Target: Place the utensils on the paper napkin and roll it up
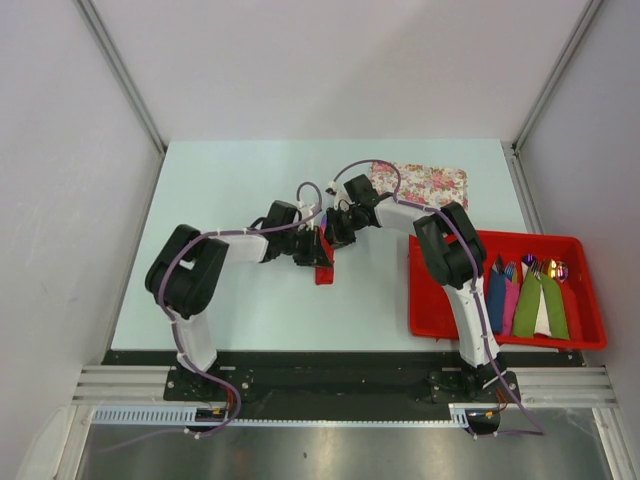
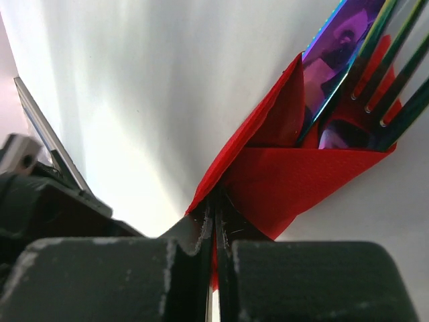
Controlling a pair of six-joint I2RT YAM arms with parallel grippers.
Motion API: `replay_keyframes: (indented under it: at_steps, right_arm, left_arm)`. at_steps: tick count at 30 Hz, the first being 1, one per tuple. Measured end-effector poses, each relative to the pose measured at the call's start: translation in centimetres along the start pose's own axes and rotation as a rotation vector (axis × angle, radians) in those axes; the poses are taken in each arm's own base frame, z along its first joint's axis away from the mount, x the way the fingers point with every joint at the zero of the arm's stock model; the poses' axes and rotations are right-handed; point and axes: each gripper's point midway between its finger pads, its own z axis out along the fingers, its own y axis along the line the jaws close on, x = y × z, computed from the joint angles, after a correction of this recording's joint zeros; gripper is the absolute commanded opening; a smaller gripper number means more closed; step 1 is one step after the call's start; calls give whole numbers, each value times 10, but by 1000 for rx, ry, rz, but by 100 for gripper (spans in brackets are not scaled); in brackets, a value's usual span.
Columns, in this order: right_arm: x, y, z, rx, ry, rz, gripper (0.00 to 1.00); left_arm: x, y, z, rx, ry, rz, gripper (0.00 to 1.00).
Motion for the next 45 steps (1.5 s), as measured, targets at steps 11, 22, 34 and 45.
replay_keyframes:
  at_steps: [11,22,34,45]
  right_arm:
    - [-1,-4,-7,-2,10,17,7]
    - [-11,-28,-36,31,1,25,8]
    - [-15,-32,-33,16,-11,32,4]
    - [-15,-33,-35,10,-12,44,14]
  left_arm:
    - [4,6,10,16,5,-17,6]
    - [5,5,12,24,8,-6,4]
    - [9,-2,17,18,28,78,3]
    - [11,-3,24,46,71,84,27]
